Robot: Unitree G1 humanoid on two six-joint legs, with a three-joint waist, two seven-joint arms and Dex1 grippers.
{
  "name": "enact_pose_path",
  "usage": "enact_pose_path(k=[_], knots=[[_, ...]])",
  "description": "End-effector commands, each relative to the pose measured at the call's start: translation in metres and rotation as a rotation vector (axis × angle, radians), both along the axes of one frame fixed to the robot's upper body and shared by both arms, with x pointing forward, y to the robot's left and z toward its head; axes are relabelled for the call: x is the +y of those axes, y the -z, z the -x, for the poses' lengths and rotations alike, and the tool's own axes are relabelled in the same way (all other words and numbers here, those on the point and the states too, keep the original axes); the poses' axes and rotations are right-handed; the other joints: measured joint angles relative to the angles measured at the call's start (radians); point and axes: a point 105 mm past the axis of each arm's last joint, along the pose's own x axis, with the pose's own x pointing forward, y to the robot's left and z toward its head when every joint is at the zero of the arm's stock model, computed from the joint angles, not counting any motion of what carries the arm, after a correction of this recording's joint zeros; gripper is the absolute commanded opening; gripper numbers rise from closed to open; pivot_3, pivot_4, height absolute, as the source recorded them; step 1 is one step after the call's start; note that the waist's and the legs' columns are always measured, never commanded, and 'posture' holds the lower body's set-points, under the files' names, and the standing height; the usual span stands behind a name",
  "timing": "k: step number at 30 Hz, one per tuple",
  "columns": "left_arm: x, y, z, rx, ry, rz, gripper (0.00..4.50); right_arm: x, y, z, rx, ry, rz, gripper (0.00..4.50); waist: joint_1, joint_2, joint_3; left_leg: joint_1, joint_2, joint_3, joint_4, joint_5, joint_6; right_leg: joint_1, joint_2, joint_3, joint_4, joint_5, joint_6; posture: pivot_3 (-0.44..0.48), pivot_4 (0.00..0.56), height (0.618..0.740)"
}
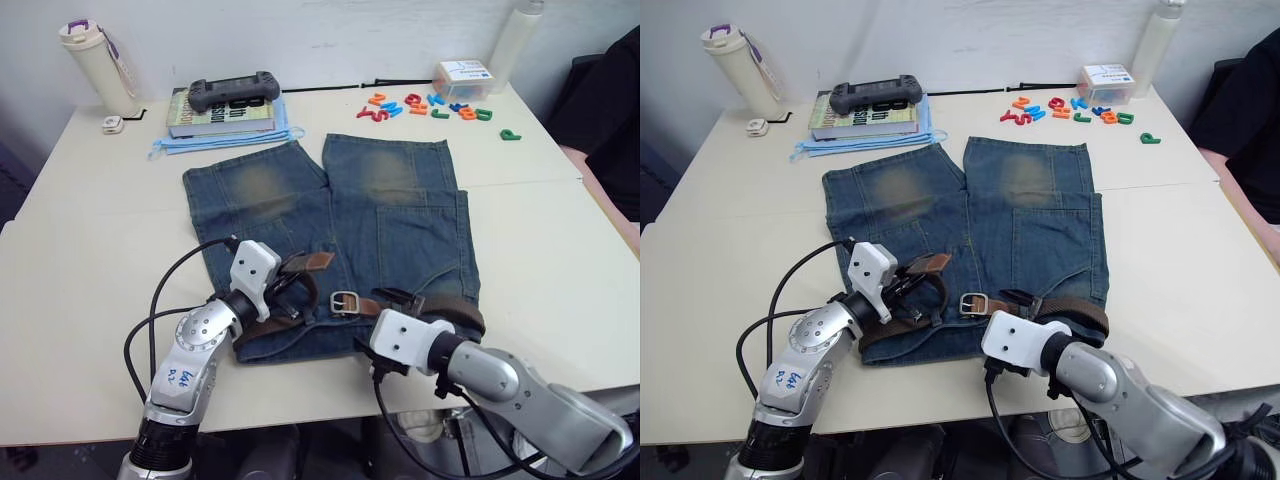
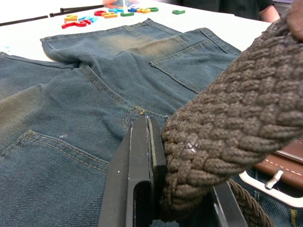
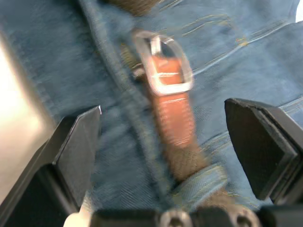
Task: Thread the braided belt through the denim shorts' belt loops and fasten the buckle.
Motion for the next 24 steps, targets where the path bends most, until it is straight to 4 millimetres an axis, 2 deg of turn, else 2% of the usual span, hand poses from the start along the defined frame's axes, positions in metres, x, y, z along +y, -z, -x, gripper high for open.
enact_pose_path(k=[1, 7, 16, 21, 24], knots=[[-0.001, -0.014, 0.003, -0.051, -0.001, 0.021, 0.00, 0.003, -0.002, -0.006, -0.032, 0.076, -0.040, 4.47, -0.002, 0.000, 0.000, 0.000, 0.000, 0.000, 0.000, 0.000, 0.000, 0.000, 0.000, 0.000, 0.000, 0.000, 0.000, 0.000, 0.150, 0.730], [-0.002, -0.013, 0.005, -0.045, 0.001, 0.022, 0.00, 0.004, 0.001, -0.008, -0.064, 0.142, -0.059, 4.47, -0.003, -0.001, -0.001, 0.001, 0.000, 0.000, 0.000, 0.000, 0.000, 0.000, 0.000, 0.000, 0.001, 0.000, 0.000, 0.000, 0.150, 0.730], [-0.008, -0.010, 0.006, -0.041, 0.014, 0.026, 0.00, -0.010, -0.001, -0.024, -0.188, 0.263, -0.034, 4.47, -0.003, -0.002, -0.002, 0.002, -0.001, 0.000, 0.000, 0.000, -0.001, 0.001, 0.000, 0.000, 0.001, 0.000, 0.000, 0.000, 0.150, 0.730], [-0.008, -0.009, 0.006, -0.039, 0.010, 0.027, 0.00, -0.012, -0.007, -0.026, -0.209, 0.265, -0.046, 4.47, -0.004, -0.002, -0.002, 0.002, -0.001, 0.000, 0.000, 0.000, -0.001, 0.001, 0.000, 0.000, 0.001, 0.000, 0.000, 0.000, 0.150, 0.730], [-0.007, -0.009, 0.006, -0.038, 0.005, 0.026, 0.00, -0.011, -0.002, -0.025, -0.194, 0.256, -0.034, 4.47, -0.006, -0.002, -0.002, 0.002, 0.000, 0.000, 0.000, 0.000, -0.001, 0.001, 0.001, 0.000, 0.001, 0.000, 0.000, 0.000, 0.150, 0.730]])
